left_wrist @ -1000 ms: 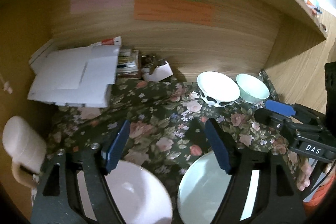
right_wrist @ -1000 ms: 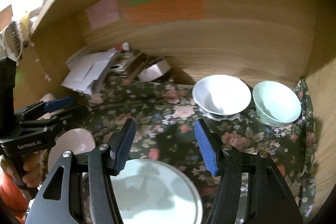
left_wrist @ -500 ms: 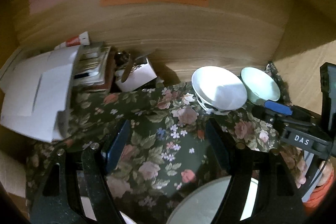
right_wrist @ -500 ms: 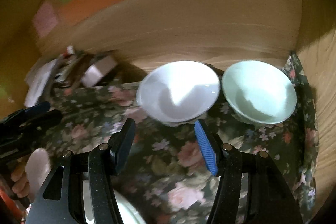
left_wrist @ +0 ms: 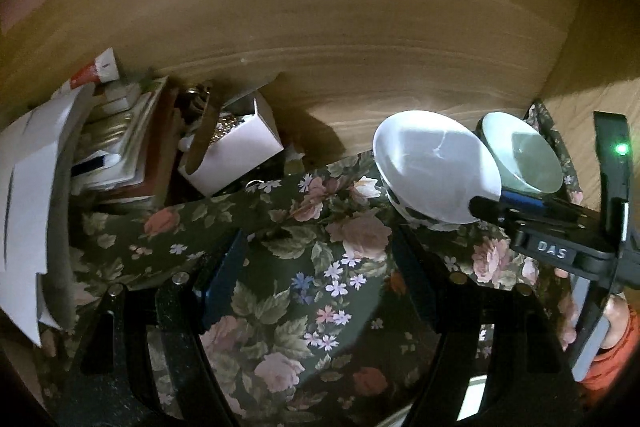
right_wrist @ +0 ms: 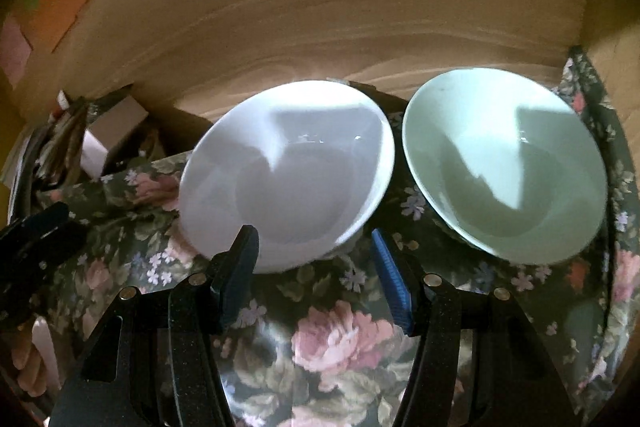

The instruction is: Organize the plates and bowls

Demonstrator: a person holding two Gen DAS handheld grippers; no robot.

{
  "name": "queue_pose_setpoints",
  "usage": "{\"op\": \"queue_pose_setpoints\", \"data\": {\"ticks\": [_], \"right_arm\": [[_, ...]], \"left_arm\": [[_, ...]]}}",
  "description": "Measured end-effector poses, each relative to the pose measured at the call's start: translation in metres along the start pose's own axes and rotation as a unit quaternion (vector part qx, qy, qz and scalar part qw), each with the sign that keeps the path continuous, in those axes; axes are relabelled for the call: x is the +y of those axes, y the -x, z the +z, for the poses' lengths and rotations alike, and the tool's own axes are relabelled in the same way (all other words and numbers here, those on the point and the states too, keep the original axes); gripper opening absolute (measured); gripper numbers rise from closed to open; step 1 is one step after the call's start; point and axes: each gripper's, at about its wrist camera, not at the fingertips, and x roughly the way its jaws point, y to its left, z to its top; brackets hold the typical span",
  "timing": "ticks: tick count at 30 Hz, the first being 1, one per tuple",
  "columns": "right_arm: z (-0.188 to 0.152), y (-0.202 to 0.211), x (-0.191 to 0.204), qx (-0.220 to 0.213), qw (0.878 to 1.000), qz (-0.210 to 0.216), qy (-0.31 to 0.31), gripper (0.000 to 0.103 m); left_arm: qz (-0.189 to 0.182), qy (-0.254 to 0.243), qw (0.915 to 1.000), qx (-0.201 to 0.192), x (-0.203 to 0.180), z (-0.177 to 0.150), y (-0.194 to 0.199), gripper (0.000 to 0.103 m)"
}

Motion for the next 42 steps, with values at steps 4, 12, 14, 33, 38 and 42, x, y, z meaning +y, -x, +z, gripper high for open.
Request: {"op": "queue_pose_setpoints", "data": {"ticks": [4, 12, 14, 33, 38, 42], "right_arm": [[0.006, -0.016, -0.005, 0.017, 1.000, 0.011, -0.018, 0.047], [0.004, -0.024, -0.001, 0.035, 0.999, 0.000, 0.023, 0.023], [0.001, -0.022, 0.005, 0.038, 0.999, 0.004, 0.039, 0.022], [-0.050, 0.036, 0.017, 0.056, 0.995, 0.050, 0.067, 0.023], [-0.046, 0.047, 0.011, 0.047, 0.996, 0.054, 0.058, 0.031], [-0.040, 0.036, 0.018, 0.049, 0.996, 0.058, 0.050, 0.031]], "left_arm": [[-0.008, 0.001, 1.0000, 0.006, 0.000, 0.001, -0.005, 0.074], [-0.011, 0.004, 0.9999, 0.013, 0.002, 0.000, -0.013, 0.074], [-0.011, 0.007, 0.9998, 0.016, 0.004, 0.000, -0.015, 0.074], [0.003, -0.025, 0.9963, 0.082, -0.019, -0.016, -0.042, 0.069], [0.002, -0.034, 0.9948, 0.096, -0.031, -0.016, -0.053, 0.061], [-0.004, -0.045, 0.9929, 0.110, -0.040, -0.018, -0.063, 0.053]]}}
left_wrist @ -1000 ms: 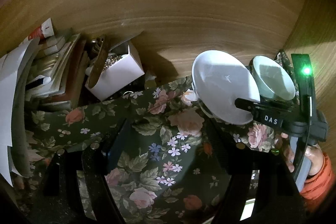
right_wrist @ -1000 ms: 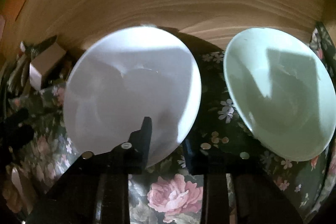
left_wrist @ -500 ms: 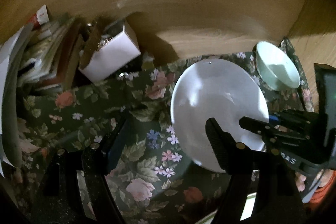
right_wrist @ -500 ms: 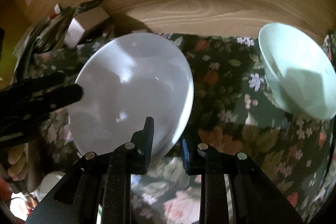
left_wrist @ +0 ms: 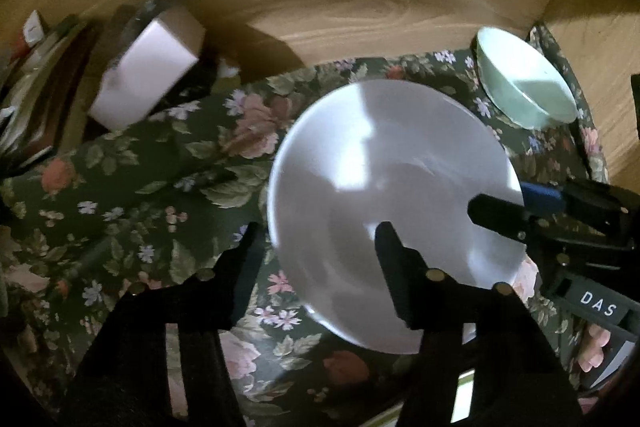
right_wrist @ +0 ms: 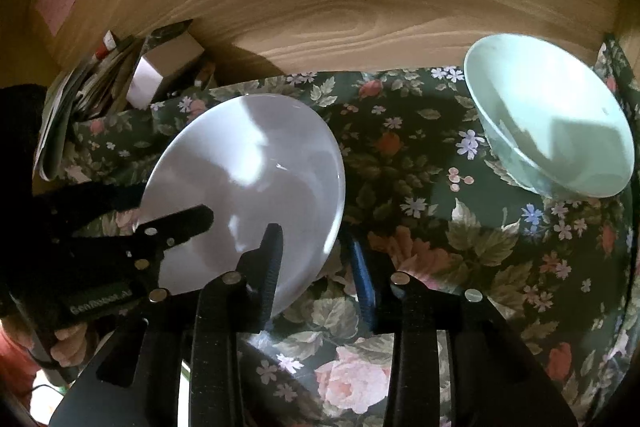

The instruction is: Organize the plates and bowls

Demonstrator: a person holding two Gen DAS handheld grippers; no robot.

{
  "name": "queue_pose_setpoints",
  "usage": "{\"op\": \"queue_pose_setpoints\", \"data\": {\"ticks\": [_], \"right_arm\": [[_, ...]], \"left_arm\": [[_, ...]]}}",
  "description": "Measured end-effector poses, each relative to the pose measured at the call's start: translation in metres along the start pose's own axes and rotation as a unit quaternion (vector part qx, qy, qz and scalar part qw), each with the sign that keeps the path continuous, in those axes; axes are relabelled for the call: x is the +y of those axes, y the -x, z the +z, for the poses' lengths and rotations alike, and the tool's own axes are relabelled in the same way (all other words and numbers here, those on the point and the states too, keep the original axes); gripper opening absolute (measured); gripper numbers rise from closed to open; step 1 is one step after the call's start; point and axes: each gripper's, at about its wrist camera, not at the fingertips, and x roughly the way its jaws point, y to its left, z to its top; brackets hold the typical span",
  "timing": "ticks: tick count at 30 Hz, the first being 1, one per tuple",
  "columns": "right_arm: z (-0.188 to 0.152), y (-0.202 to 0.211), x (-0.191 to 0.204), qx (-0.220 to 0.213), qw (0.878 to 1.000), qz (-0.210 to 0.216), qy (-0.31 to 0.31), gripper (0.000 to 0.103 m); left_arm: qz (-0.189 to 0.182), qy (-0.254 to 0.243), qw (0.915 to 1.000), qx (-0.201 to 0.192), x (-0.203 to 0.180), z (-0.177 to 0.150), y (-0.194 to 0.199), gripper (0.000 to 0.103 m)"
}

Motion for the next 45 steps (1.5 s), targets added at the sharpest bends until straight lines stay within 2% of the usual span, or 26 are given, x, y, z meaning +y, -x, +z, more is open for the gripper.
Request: {"op": "queue_pose_setpoints", "data": {"ticks": [4, 8, 14, 27, 45], "right_arm": [[0.004, -0.014, 0.006, -0.004, 1.000, 0.003, 0.011, 0.022], [0.006, -0.017, 0.007, -0.011, 1.000, 0.000, 0.011, 0.020], [0.006, -0.013, 0.009, -0.023, 1.000, -0.013, 0.013, 0.020], [0.003, 0.026, 0.024, -0.066, 0.998, -0.002, 0.015, 0.020], [-0.015, 0.083, 0.061, -0.118, 0.992, 0.002, 0.042, 0.020]], "left_arm": [[0.003, -0.005, 0.9999, 0.013, -0.005, 0.001, -0.011, 0.038], [0.008, 0.001, 0.9998, 0.018, -0.004, 0.002, -0.020, 0.032], [0.001, -0.002, 0.9999, 0.011, -0.006, 0.002, -0.016, 0.031], [-0.004, 0.001, 0.9992, -0.039, 0.003, -0.012, 0.039, 0.028], [-0.014, 0.013, 0.9940, -0.108, 0.015, -0.042, 0.119, 0.028]]}}
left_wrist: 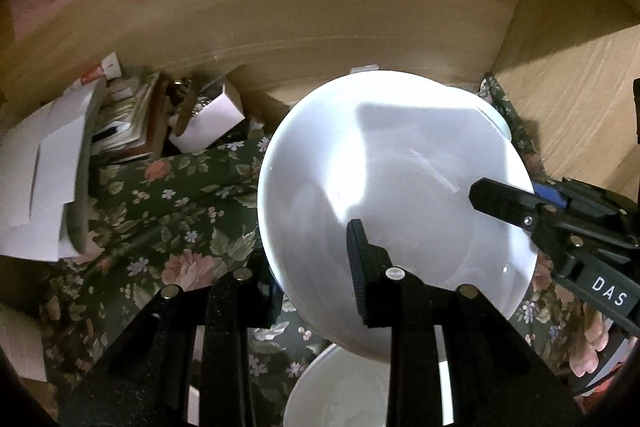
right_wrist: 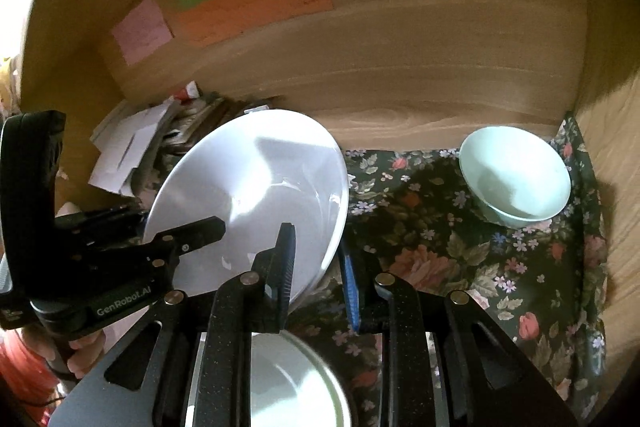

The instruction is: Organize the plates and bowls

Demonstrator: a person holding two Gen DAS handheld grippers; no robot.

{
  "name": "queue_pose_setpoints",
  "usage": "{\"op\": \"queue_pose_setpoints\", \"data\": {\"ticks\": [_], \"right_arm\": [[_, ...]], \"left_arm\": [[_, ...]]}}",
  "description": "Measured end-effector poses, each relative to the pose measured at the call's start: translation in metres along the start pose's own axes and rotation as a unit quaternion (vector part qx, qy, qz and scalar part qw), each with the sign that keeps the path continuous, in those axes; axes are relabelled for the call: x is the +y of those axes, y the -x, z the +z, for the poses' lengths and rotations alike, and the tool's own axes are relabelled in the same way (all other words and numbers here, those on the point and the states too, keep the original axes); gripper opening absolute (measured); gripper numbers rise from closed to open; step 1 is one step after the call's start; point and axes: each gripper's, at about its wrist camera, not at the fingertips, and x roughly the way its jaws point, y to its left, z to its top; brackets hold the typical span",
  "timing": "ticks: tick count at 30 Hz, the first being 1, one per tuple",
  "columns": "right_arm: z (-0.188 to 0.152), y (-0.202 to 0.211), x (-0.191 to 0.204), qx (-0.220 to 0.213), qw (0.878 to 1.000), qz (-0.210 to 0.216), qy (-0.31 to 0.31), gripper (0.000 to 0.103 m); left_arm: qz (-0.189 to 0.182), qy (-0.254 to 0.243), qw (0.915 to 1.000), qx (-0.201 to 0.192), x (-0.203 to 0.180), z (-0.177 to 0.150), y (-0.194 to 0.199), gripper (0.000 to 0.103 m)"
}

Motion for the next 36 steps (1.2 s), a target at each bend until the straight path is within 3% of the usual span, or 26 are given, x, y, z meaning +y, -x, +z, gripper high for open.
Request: {"op": "queue_pose_setpoints", "data": {"ticks": [14, 36], "right_arm": [[-0.011, 0.022, 0.042, -0.016, 0.999, 0.018, 0.029, 0.020], [-0.038, 0.008, 0.121, 0.004, 0.995, 0.071, 0.073, 0.020]], "left_arm": [[0.011, 0.020, 0.9990, -0.039, 0.013, -0.025, 0.054, 0.028], [0.046, 0.073, 0.9953, -0.044, 0.077, -0.090, 0.096, 0.028]]}}
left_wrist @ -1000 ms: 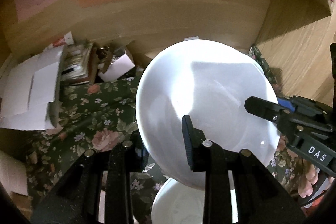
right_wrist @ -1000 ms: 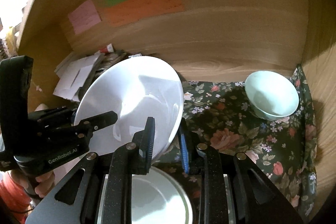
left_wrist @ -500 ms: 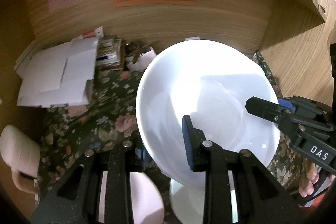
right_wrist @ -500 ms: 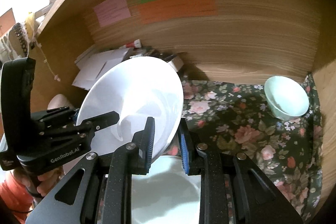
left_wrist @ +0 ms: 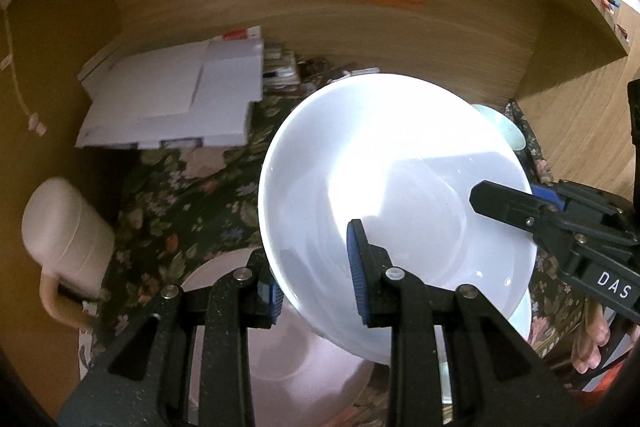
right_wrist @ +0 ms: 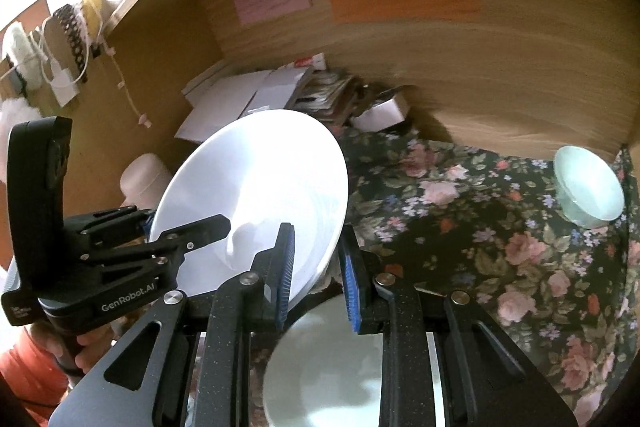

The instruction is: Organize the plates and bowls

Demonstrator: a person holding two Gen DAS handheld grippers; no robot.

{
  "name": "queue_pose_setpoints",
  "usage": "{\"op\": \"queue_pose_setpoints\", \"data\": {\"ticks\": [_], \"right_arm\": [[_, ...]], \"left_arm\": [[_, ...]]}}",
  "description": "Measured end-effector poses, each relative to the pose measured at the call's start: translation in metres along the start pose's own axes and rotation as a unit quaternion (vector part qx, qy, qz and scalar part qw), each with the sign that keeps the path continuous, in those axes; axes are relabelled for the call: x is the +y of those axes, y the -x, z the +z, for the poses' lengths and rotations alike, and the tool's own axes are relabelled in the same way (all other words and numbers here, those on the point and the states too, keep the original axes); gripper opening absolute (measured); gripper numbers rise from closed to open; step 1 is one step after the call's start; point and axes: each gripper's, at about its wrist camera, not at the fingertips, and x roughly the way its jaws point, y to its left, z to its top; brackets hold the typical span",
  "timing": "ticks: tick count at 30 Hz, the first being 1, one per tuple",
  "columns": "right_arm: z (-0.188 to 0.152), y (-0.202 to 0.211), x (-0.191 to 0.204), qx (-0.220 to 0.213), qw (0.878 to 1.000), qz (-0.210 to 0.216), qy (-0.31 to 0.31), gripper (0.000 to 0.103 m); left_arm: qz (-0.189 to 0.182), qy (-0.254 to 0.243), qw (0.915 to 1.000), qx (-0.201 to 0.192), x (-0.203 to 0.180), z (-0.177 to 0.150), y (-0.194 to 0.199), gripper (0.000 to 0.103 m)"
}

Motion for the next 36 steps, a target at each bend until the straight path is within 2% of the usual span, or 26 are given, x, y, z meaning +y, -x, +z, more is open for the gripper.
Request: {"op": "queue_pose_setpoints", "data": {"ticks": [21, 31, 36], "right_arm": [[-0.024, -0.051, 0.045, 0.059, 0.997, 0.041, 0.016, 0.020], [-0.039, -0.071, 0.054, 0.091, 0.995, 0.049, 0.016, 0.020], [-0.044, -0.076, 0.057, 0.101, 0.994, 0.049, 0.018, 0.020]], "left_arm": [[0.015, 0.061, 0.9975, 0.031, 0.063, -0.051, 0.001, 0.028], [0.011, 0.088, 0.9949, 0.048, 0.081, -0.074, -0.007, 0.028], [0.015, 0.086, 0.9949, 0.052, 0.085, -0.079, -0.006, 0.028]]}}
